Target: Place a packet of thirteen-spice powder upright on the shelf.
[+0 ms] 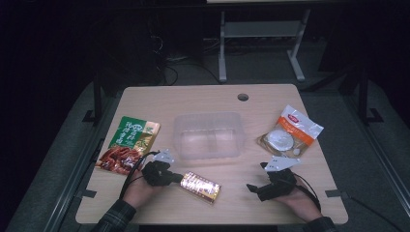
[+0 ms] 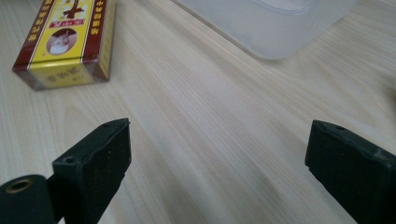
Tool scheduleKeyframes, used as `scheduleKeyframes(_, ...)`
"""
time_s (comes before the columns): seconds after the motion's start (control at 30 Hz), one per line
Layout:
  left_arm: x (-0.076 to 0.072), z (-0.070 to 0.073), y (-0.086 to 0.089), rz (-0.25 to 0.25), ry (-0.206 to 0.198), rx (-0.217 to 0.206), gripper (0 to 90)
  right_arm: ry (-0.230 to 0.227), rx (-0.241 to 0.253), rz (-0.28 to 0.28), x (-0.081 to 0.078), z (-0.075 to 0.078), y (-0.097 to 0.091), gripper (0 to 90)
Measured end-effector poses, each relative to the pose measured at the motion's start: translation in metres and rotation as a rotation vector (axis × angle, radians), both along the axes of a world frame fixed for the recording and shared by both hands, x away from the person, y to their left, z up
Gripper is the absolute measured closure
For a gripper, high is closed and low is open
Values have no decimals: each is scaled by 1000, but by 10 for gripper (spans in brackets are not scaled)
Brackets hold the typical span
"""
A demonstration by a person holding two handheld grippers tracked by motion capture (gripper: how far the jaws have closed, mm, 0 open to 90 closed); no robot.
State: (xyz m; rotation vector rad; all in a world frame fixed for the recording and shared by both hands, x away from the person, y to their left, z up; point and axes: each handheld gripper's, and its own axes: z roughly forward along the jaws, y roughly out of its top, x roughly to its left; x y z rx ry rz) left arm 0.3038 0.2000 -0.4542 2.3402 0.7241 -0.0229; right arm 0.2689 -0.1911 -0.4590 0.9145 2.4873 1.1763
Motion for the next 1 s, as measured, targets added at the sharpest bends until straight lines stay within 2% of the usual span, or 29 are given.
scheduleKeyframes(0.13, -5, -1, -6, -37, 4, 9, 897, 11, 14, 17, -2, 1, 2, 91)
scheduleKeyframes(0.3, -11, -3, -15, -73, 22, -13, 896, 25, 13, 73, -7, 1, 12, 121)
scheduleKeyframes(0.4, -15, -3, -21, -95, 21, -11, 896, 38, 22, 96, -9, 3, 16, 129)
scheduleKeyframes(0.6, -13, 1, -17, -65, 4, -18, 863, 47, 29, 190, -18, 7, 36, 129)
scheduleKeyframes(0.73, -10, 5, -9, -30, -13, -38, 800, 45, 8, 233, -25, 7, 53, 130)
scheduleKeyframes(0.8, -9, 5, -6, -31, -13, -47, 711, 47, 6, 232, -26, 7, 55, 131)
scheduleKeyframes(0.83, -9, 5, -4, -34, -15, -43, 711, 43, 6, 236, -26, 7, 59, 131)
scheduleKeyframes(0.93, -9, 5, 1, -35, -15, -35, 613, 49, -6, 242, -27, 6, 66, 132)
scheduleKeyframes(1.0, -9, 5, 4, -33, -13, -47, 562, 54, -19, 248, -26, 5, 70, 132)
